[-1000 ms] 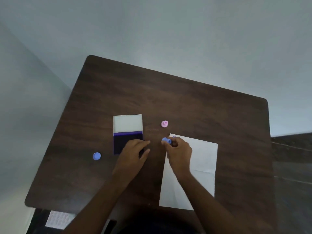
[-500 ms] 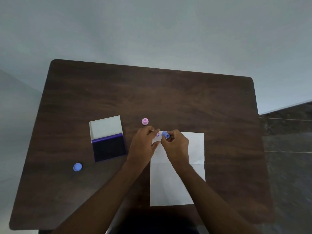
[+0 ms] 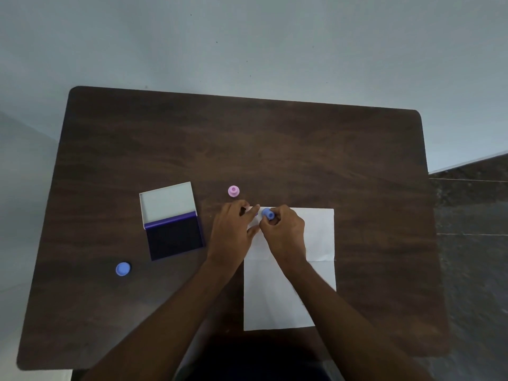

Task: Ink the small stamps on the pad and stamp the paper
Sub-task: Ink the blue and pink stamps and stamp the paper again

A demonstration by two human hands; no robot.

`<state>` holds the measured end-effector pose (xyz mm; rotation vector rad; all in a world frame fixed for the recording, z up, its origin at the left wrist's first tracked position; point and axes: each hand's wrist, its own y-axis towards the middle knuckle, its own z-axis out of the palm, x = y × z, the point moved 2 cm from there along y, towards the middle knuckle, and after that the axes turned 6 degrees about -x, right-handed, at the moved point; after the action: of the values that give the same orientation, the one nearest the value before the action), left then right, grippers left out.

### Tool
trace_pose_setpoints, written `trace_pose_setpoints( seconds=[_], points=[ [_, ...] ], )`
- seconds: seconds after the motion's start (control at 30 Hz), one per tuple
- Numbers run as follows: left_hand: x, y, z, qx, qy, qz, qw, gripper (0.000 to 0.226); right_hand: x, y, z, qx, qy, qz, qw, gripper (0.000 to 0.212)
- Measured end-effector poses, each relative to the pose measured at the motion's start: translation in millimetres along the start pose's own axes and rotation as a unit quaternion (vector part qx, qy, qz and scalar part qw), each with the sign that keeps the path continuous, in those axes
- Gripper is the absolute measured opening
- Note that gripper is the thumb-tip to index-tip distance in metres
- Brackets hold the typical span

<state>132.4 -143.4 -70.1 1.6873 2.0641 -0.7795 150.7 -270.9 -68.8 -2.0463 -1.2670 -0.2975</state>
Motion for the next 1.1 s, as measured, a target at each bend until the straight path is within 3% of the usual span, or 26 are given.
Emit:
trace_pose_setpoints(
  seconds=[0.33, 0.53, 0.7, 1.1],
  points=[
    [1.0, -0.4, -0.1, 0.004, 0.001, -0.016, 1.000, 0.051, 7.8, 4.2, 6.2, 0.019, -0.061, 0.019, 0.998, 0.037],
    [1.4, -2.9, 0.9, -0.007, -0.024, -0.031, 0.999, 0.049, 11.0, -2.6, 7.7, 0.077, -0.121, -0.063, 0.988, 0.045],
    [2.2, -5.0, 2.9, -0.005, -0.034, -0.042, 0.999, 0.049, 12.3, -5.8, 7.8, 0.072, -0.167, -0.115, 0.977, 0.050],
    [-2.6, -5.0, -1.3, -0.009, -0.028, -0.029, 0.999, 0.049, 8.7, -4.1, 10.3, 0.074, -0.152, -0.101, 0.980, 0.050]
  ],
)
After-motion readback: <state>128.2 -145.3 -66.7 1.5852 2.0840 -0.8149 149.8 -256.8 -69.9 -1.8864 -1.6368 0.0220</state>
